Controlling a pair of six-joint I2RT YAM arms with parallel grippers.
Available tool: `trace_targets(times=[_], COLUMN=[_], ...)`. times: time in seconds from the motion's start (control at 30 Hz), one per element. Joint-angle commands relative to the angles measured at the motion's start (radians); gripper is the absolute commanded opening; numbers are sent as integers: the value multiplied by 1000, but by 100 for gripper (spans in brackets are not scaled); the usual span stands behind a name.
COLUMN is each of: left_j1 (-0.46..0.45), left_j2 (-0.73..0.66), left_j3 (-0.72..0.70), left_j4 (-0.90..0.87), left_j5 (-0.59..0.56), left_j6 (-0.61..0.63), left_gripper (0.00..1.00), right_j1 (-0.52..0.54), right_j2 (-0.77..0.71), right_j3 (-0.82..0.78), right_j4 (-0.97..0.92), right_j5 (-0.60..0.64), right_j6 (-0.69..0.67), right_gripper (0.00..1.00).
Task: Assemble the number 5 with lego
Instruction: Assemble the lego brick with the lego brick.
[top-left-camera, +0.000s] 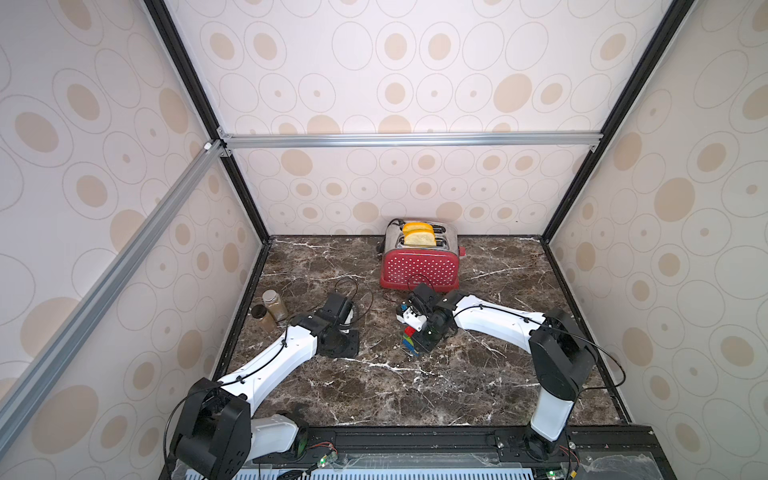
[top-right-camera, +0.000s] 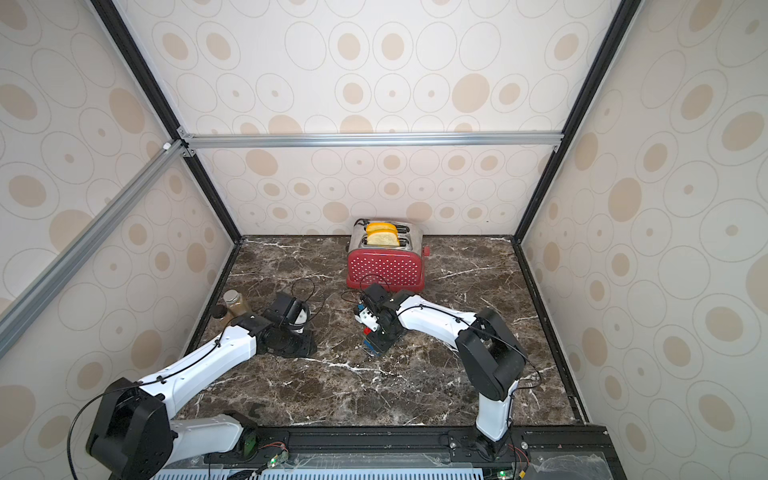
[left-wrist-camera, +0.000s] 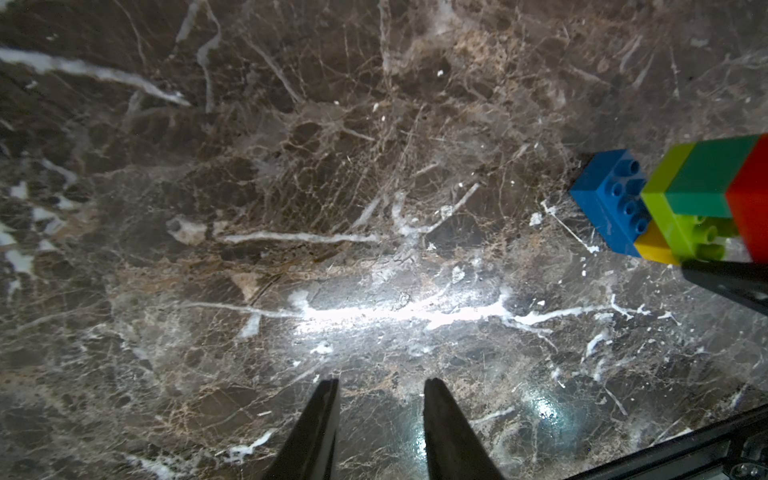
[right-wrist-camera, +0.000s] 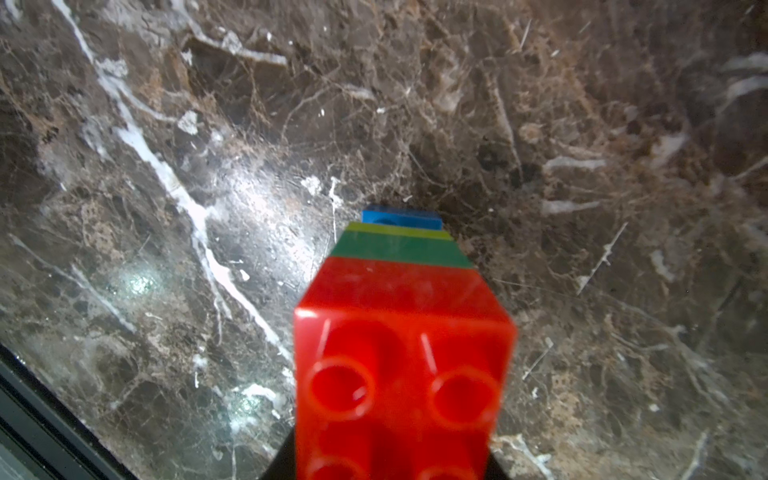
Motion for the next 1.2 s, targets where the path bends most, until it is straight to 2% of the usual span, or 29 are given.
trace_targets(times=[0.0,0.47,0.7,0.87,1.0,1.17], left_j1=[6,7,7,7,7,6], left_j2=[-4,-6,1,10,20,27], left_j3=[1,3,3,5,4,5], left_j4=[-10,-12,-11,-8,-5,-1], left_j5=[-9,-24,-25,-22,-21,-20], left_j6=[1,1,1,0,1,0], left_gripper=[37,36,36,37,36,36], right_j1=[3,4,3,5,6,5], right_j2=[97,168,103,10,-52,-108], right_j3=[-87,-141,-123,-57,4,29], right_j4=[-13,2,-10,-55,-77,-67], right_j5=[84,145,163,196,232,239], right_j6=[54,38,36,34,27,14], right_gripper=[19,17,18,26,40,50])
